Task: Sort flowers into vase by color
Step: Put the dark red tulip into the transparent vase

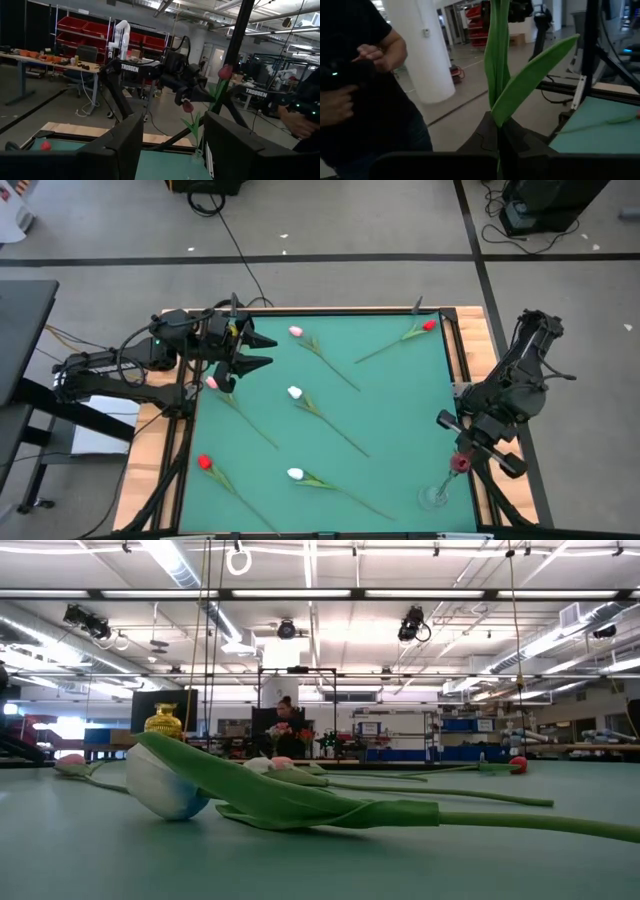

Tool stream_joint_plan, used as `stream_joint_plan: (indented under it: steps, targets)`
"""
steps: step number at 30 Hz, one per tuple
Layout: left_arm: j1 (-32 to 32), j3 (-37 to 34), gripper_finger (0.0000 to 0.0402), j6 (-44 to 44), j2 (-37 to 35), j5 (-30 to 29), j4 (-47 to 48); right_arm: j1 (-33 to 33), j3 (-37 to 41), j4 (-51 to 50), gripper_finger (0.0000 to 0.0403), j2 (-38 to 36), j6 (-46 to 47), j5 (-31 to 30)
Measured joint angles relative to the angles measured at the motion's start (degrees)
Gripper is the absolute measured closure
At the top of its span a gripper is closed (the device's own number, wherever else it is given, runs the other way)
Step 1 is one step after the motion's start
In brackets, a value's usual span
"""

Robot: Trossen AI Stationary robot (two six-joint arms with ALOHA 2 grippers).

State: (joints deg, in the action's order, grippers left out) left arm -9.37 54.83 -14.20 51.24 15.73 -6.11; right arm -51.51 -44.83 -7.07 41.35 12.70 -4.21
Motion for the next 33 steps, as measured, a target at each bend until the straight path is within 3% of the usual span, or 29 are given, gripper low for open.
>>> stream_joint_plan:
  steps: [10,22,33]
  targets:
    - [0.0,0.0,0.0186,0.0,0.0,0.0,0.0,-2.66,4.15,-0.23,0.04,-1.39,0.75,-3.86]
    - [0.0,0.0,0.0186,-0.01,0.0,0.0,-0.01,-2.66,1.61,-1.53,0.04,-3.77,-1.82,-3.67]
    - [0.0,-0.02,0.0186,0.0,0.01,0.0,-0.01,-3.3,1.23,-3.6,0.04,-2.89,1.32,-3.36]
